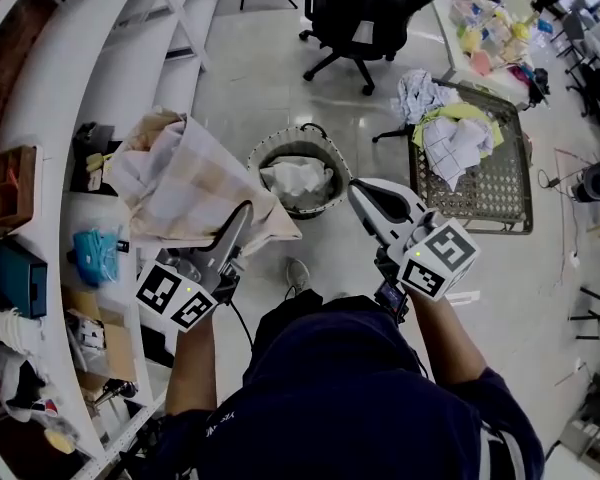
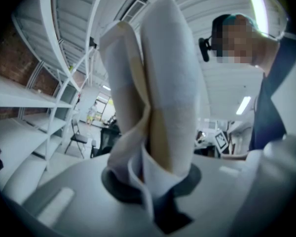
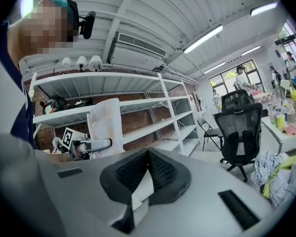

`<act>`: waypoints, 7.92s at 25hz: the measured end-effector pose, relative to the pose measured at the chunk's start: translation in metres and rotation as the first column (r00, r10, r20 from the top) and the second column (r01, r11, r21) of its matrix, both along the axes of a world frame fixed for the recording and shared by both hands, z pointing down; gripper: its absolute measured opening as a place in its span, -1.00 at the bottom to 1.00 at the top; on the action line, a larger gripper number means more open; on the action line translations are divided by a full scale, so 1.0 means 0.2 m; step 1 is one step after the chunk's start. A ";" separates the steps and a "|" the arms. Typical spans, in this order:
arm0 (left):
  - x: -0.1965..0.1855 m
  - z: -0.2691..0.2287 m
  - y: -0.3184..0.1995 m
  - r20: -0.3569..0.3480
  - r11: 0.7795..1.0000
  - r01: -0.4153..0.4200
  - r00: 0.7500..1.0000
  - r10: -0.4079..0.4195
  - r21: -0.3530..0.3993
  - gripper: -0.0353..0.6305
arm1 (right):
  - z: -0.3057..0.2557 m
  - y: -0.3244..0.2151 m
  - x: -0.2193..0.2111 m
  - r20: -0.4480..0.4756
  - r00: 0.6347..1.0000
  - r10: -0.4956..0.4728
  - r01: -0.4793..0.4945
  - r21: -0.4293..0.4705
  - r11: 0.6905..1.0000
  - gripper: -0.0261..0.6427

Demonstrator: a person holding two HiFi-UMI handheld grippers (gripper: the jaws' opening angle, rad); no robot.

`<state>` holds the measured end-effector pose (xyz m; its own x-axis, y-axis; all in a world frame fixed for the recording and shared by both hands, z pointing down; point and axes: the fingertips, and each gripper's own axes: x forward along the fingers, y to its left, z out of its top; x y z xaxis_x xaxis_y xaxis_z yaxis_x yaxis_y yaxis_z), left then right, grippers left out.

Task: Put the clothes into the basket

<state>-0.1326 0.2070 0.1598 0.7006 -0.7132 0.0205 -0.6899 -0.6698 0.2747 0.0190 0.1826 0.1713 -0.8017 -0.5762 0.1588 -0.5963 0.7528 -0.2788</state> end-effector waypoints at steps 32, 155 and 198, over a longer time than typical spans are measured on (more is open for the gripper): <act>0.07 0.24 -0.75 0.029 0.990 0.051 0.998 -0.047 -0.129 -0.65 | 0.20 -0.83 -0.02 0.002 0.996 -0.089 0.089 -0.080 0.993 -0.90; 0.05 0.39 -1.08 0.096 0.971 -0.175 0.977 0.192 -0.161 -0.88 | 0.17 -1.10 -0.29 -0.006 1.000 0.000 -0.001 -0.027 1.000 -0.90; -0.02 -0.12 -1.08 0.162 0.985 -0.129 0.981 0.110 0.111 -0.88 | -0.25 -0.93 -0.43 -0.057 0.996 -0.074 0.082 0.162 0.983 -0.90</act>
<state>-0.1375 -0.0091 0.1354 0.7760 -0.6284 0.0550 -0.6307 -0.7716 0.0833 -0.0670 -0.0043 0.1220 -0.8387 -0.5336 0.1090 -0.5439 0.8306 -0.1192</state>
